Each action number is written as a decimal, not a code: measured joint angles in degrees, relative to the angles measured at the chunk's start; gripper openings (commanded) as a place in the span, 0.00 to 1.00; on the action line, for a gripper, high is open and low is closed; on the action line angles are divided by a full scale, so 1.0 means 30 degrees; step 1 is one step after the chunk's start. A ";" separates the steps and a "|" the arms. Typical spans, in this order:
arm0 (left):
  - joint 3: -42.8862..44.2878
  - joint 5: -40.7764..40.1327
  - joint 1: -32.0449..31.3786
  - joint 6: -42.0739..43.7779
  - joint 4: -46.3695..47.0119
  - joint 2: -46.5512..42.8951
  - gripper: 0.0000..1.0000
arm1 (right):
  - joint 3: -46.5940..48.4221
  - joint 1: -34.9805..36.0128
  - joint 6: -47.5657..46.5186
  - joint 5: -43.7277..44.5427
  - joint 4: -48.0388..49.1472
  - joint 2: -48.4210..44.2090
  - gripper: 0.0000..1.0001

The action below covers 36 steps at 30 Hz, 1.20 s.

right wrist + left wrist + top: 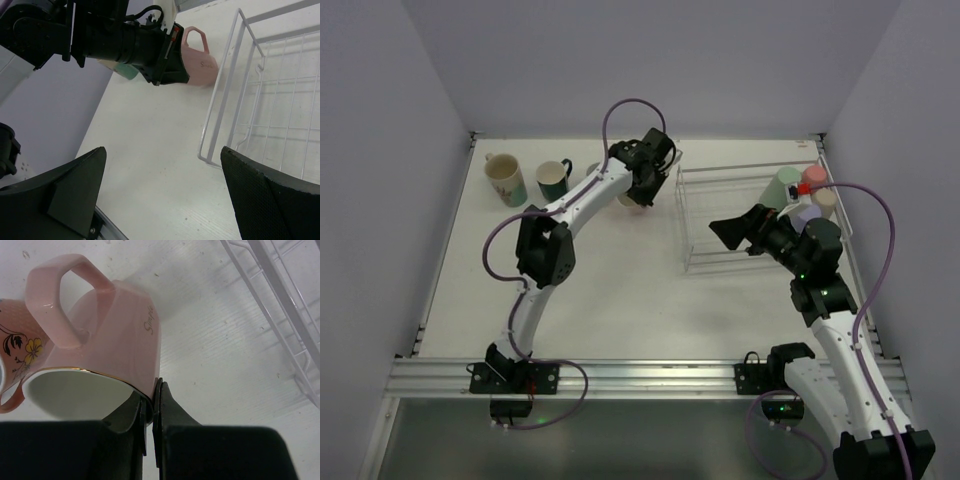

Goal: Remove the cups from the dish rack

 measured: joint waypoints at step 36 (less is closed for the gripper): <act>0.1013 -0.2433 -0.0029 0.0452 0.1020 0.0787 0.47 | -0.0044 0.1064 0.0000 0.0423 0.0080 0.0146 0.99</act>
